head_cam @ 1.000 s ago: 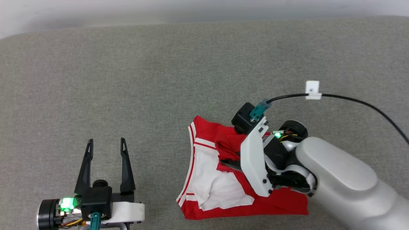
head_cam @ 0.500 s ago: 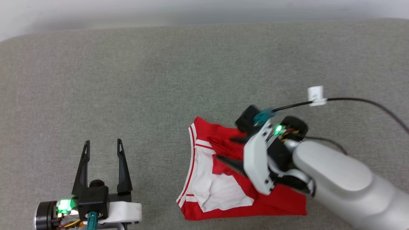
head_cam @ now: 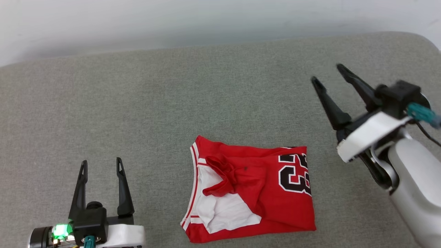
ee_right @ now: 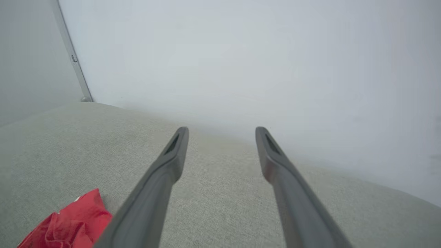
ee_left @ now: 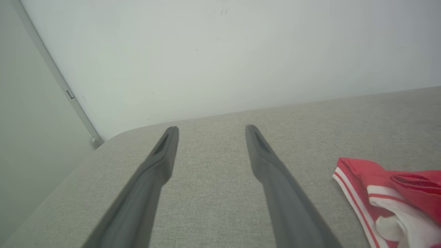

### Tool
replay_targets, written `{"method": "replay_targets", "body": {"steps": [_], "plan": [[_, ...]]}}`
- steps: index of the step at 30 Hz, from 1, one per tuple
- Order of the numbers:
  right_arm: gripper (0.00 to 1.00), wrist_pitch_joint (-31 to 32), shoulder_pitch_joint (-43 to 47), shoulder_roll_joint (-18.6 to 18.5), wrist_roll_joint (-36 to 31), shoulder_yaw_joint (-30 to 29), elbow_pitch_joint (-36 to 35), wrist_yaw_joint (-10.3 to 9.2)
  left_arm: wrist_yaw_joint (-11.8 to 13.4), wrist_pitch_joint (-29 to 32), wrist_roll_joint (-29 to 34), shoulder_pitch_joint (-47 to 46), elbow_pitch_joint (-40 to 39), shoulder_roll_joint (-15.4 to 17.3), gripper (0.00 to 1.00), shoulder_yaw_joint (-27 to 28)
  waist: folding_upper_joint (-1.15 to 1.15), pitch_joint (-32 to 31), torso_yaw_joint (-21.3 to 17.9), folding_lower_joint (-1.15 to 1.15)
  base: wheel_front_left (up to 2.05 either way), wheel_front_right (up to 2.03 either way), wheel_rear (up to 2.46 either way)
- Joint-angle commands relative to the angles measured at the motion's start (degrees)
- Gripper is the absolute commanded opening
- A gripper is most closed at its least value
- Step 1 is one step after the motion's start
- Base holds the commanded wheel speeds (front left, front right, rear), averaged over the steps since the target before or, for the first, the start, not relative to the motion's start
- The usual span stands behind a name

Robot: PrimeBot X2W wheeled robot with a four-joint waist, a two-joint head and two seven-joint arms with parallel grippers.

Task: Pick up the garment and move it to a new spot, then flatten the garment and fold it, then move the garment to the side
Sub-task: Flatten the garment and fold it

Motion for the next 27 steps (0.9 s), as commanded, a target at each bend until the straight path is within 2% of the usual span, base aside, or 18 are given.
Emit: {"method": "replay_targets", "body": {"steps": [1, 4, 7, 10, 18, 27], "plan": [[1.00, -1.54, 3.54, 1.59, -3.17, -4.48, -0.29, -0.02, -0.30, -0.29, 0.18, 0.70, -0.29, -0.25, 1.00, 0.43, 0.00, -0.42, -0.36, 0.00, 0.00, 0.00, 0.00], [1.00, -2.51, 9.19, 3.98, -8.49, -12.13, -2.46, -0.02, -0.64, -0.29, 0.26, 1.47, -0.48, -0.33, 1.00, 0.85, 0.00, -0.86, -0.75, 0.00, 0.00, 0.00, 0.00], [1.00, -2.60, 15.06, 7.40, -13.47, -19.25, -7.83, -0.02, -1.06, -0.28, 0.34, 1.77, -0.47, -0.47, 1.00, 1.18, 0.00, -1.23, -0.99, 0.00, 0.00, 0.00, 0.00], [1.00, -2.52, 21.47, 10.64, -17.24, -24.14, -12.63, -0.02, -1.39, -0.29, 0.43, 2.14, -0.32, -0.59, 1.00, 1.38, 0.00, -1.71, -0.96, 0.00, 0.00, 0.00, 0.00], [1.00, -2.55, 33.21, 16.21, -21.87, -29.32, -20.87, -0.02, -2.66, -0.28, 0.19, 2.95, 0.19, -0.56, 1.00, 2.34, 0.00, -3.22, -0.26, 0.00, 0.00, 0.00, 0.00], [1.00, -2.55, 41.48, 19.36, -23.54, -32.29, -24.50, -0.03, -4.31, -0.28, 0.34, 5.53, 0.97, -1.43, 1.00, 1.80, 0.00, -5.62, 0.65, 0.00, 0.00, 0.00, 0.00]]}}
